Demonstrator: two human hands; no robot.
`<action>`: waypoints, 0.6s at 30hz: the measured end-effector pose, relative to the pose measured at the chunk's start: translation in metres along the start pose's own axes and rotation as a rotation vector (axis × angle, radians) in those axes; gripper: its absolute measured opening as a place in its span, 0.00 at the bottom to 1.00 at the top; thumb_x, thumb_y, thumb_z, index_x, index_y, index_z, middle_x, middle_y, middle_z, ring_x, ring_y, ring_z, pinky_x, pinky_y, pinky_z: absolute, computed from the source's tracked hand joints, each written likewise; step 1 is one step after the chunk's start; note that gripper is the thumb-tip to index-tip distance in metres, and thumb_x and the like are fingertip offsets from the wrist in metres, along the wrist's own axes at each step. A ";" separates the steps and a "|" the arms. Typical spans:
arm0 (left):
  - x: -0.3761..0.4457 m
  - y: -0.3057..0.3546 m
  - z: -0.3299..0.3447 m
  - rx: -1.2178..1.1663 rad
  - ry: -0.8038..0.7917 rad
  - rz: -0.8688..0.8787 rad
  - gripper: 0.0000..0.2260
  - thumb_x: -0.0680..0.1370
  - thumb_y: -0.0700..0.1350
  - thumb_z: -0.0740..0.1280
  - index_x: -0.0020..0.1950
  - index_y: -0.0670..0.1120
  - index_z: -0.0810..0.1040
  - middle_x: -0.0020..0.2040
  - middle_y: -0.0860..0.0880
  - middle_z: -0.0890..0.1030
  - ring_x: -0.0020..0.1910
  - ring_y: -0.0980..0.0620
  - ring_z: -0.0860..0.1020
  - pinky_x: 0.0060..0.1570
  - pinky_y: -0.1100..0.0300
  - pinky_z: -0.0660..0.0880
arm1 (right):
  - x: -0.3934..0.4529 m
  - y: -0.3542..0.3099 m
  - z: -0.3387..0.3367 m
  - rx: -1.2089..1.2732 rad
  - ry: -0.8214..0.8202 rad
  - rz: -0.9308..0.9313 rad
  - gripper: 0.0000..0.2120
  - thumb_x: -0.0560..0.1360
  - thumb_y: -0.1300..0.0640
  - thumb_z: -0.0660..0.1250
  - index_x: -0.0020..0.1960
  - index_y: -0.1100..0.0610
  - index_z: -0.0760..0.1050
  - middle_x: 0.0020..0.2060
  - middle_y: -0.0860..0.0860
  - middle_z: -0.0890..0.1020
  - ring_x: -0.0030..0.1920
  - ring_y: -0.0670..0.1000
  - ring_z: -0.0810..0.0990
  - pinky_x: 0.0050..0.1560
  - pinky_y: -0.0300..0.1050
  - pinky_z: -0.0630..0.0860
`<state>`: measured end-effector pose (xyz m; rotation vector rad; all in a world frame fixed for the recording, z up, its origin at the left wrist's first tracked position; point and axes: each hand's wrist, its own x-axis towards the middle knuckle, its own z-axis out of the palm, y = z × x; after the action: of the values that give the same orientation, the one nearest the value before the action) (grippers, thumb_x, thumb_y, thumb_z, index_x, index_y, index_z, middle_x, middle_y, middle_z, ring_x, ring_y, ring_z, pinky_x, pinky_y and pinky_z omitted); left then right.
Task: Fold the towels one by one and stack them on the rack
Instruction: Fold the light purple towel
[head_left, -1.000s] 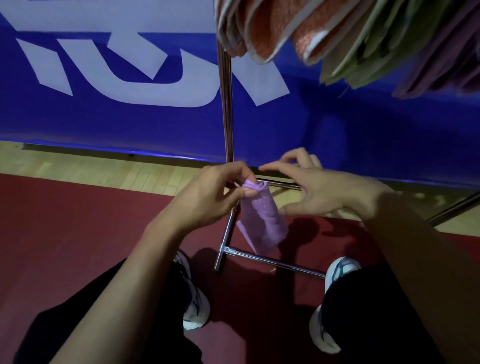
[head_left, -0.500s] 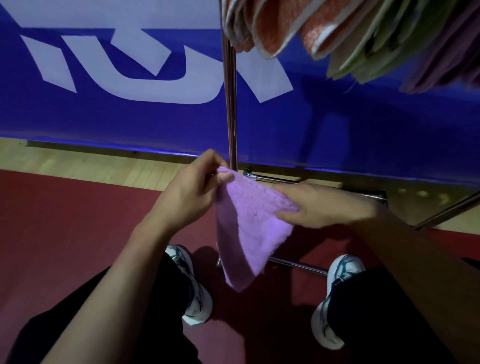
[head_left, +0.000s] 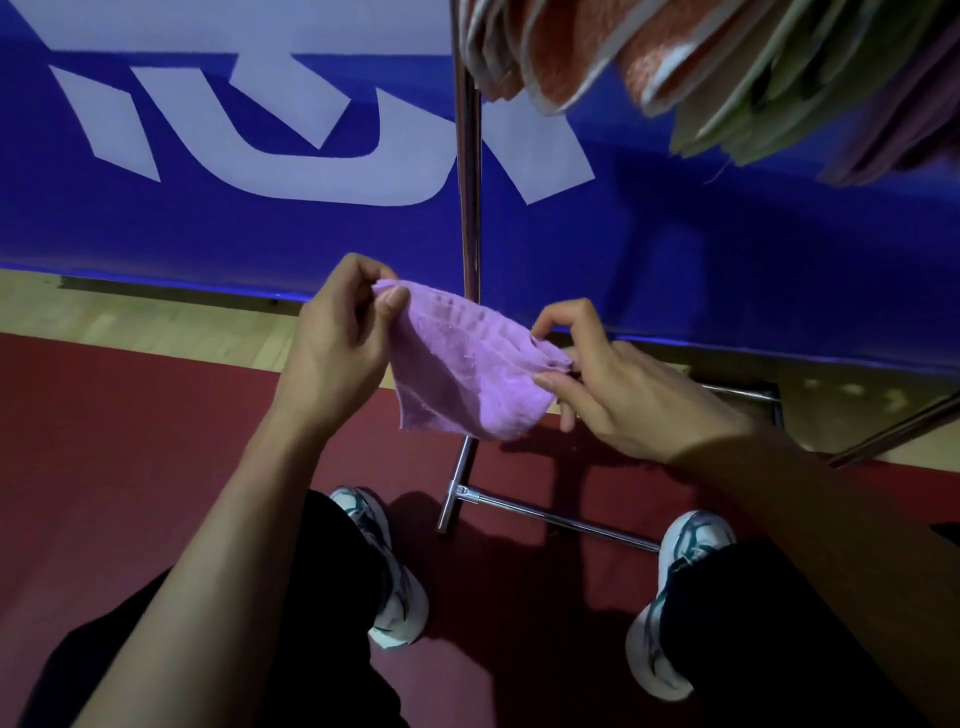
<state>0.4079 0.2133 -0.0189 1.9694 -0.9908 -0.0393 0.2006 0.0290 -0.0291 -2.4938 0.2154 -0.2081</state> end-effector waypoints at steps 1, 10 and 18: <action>0.001 -0.001 -0.001 -0.012 0.016 -0.001 0.04 0.85 0.46 0.64 0.52 0.48 0.73 0.40 0.55 0.79 0.37 0.61 0.75 0.38 0.66 0.70 | -0.001 0.000 -0.001 -0.006 -0.015 0.006 0.12 0.84 0.50 0.60 0.63 0.45 0.59 0.32 0.47 0.83 0.37 0.47 0.82 0.45 0.48 0.76; 0.002 0.002 0.003 -0.047 0.035 0.002 0.03 0.85 0.45 0.64 0.52 0.48 0.74 0.40 0.56 0.79 0.38 0.62 0.76 0.40 0.65 0.71 | 0.000 0.001 0.010 -0.026 -0.042 -0.011 0.19 0.81 0.47 0.66 0.66 0.45 0.60 0.43 0.43 0.82 0.39 0.41 0.81 0.46 0.51 0.79; 0.000 0.013 0.006 -0.085 0.014 0.037 0.02 0.85 0.42 0.65 0.52 0.46 0.74 0.39 0.56 0.79 0.37 0.64 0.75 0.40 0.69 0.69 | 0.004 -0.004 0.018 -0.160 0.062 -0.041 0.14 0.80 0.44 0.66 0.62 0.44 0.66 0.47 0.39 0.80 0.38 0.42 0.78 0.45 0.50 0.78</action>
<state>0.3979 0.2052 -0.0132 1.8712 -1.0005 -0.0458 0.2084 0.0415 -0.0401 -2.6540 0.2141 -0.2965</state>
